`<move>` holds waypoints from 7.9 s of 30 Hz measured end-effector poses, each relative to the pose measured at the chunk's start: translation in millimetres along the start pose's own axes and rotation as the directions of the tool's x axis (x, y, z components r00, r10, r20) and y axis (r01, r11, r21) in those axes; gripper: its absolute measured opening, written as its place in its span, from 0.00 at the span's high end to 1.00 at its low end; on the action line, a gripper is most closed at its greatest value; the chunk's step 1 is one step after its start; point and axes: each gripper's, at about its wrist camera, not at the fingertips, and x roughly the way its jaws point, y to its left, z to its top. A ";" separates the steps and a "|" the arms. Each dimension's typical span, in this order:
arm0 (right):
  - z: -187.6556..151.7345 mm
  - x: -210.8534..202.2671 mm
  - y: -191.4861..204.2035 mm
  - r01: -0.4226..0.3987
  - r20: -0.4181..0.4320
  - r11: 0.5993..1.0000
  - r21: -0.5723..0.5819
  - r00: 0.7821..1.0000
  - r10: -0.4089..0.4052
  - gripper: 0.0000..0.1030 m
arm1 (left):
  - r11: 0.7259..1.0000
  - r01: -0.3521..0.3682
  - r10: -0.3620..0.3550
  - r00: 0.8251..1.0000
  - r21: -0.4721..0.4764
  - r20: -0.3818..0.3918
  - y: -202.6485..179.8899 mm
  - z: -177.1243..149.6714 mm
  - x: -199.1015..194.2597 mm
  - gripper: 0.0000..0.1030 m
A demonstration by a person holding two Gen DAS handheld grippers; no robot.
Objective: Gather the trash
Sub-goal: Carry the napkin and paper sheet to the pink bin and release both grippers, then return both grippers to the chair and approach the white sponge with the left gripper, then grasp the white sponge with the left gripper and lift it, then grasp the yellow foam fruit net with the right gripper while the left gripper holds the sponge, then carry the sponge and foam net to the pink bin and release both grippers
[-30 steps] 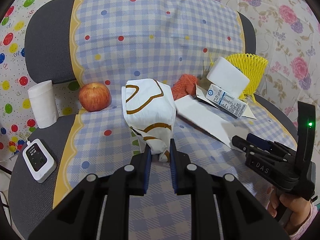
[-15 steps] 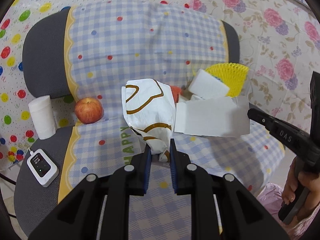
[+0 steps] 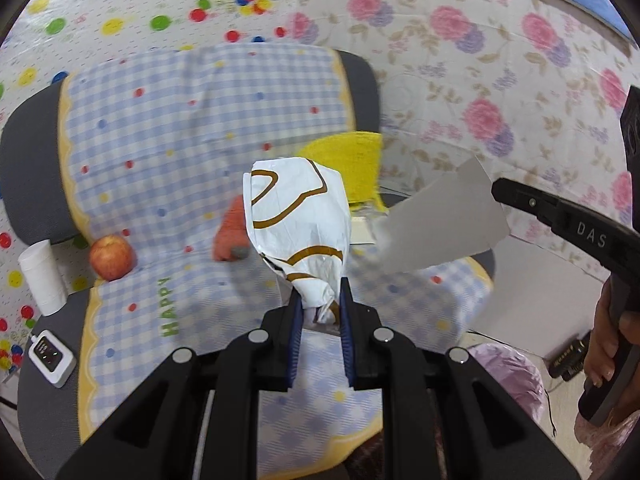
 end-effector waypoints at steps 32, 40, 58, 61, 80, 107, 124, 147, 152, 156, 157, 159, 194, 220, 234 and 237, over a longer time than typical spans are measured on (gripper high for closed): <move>-100.2 -106.9 -143.8 0.369 -0.133 0.913 0.173 0.927 -0.350 0.97 | 0.827 0.487 -0.394 0.858 0.279 -0.330 -211.1 -66.8 70.0 0.78; -101.8 -104.6 -147.4 0.357 -0.130 0.914 0.193 0.933 -0.336 0.89 | 0.847 0.467 -0.381 0.867 0.255 -0.322 -200.2 -61.3 74.2 0.38; -68.3 -60.4 -94.0 0.215 -0.100 0.969 0.118 0.974 -0.204 0.76 | 0.977 0.184 -0.171 0.977 0.103 -0.126 -75.4 -20.8 46.7 0.38; -61.4 -41.2 -81.4 0.177 -0.105 0.979 0.101 0.980 -0.166 0.76 | 0.988 0.136 -0.128 0.986 0.075 -0.106 -54.5 -17.4 45.3 0.38; -14.0 68.9 -51.5 0.050 -0.127 0.997 0.053 0.991 -0.043 0.47 | 0.994 -0.101 0.100 0.995 -0.042 -0.027 43.4 35.6 77.6 0.20; 56.4 205.6 -71.7 0.004 -0.153 0.997 0.074 0.988 0.007 0.43 | 0.999 0.034 -0.033 0.998 0.020 -0.060 85.8 112.3 237.8 0.15; 47.7 180.5 -73.2 0.010 -0.165 0.998 0.066 0.986 0.001 0.43 | 0.983 0.141 -0.134 0.989 0.117 -0.063 60.7 107.2 215.7 0.77; 77.4 246.0 -72.5 -0.026 -0.143 1.000 0.004 0.989 0.026 0.15 | 0.981 -0.167 0.170 0.985 -0.104 0.020 123.5 106.0 146.3 0.78; 87.9 277.6 -74.5 -0.092 -0.147 0.996 -0.017 0.985 0.089 0.15 | 0.978 -0.172 0.176 0.984 -0.115 0.018 127.4 112.4 157.6 0.78; 94.5 285.3 -67.9 -0.167 -0.151 0.985 -0.044 0.976 0.159 0.15 | 0.978 -0.170 0.172 0.985 -0.118 0.009 127.3 112.2 161.7 0.78; 95.4 283.7 -65.9 -0.188 -0.153 0.981 -0.043 0.972 0.179 0.16 | 0.979 -0.169 0.172 0.985 -0.118 0.008 126.8 111.9 161.5 0.78; 95.8 278.8 -60.7 -0.194 -0.156 0.979 -0.058 0.971 0.183 0.34 | 0.978 -0.171 0.173 0.985 -0.116 0.008 125.3 110.8 159.1 0.78; -31.5 -43.8 -81.3 0.184 -0.078 0.975 0.127 0.982 -0.175 0.89 | 0.999 0.029 -0.031 0.997 0.035 0.064 -30.2 8.9 20.1 0.78; -136.4 -123.5 -151.6 0.450 -0.258 0.860 0.241 0.884 -0.390 0.88 | 0.917 0.307 -0.290 0.952 0.254 -0.102 -185.9 -52.7 44.4 0.76; -158.3 -84.6 -180.8 0.440 -0.351 0.856 0.272 0.873 -0.338 0.73 | 0.873 0.380 -0.312 0.917 0.305 -0.251 -219.4 -69.8 90.1 0.51; -160.5 -81.2 -183.4 0.433 -0.363 0.858 0.275 0.873 -0.325 0.57 | 0.875 0.387 -0.317 0.913 0.292 -0.258 -214.8 -69.8 91.1 0.49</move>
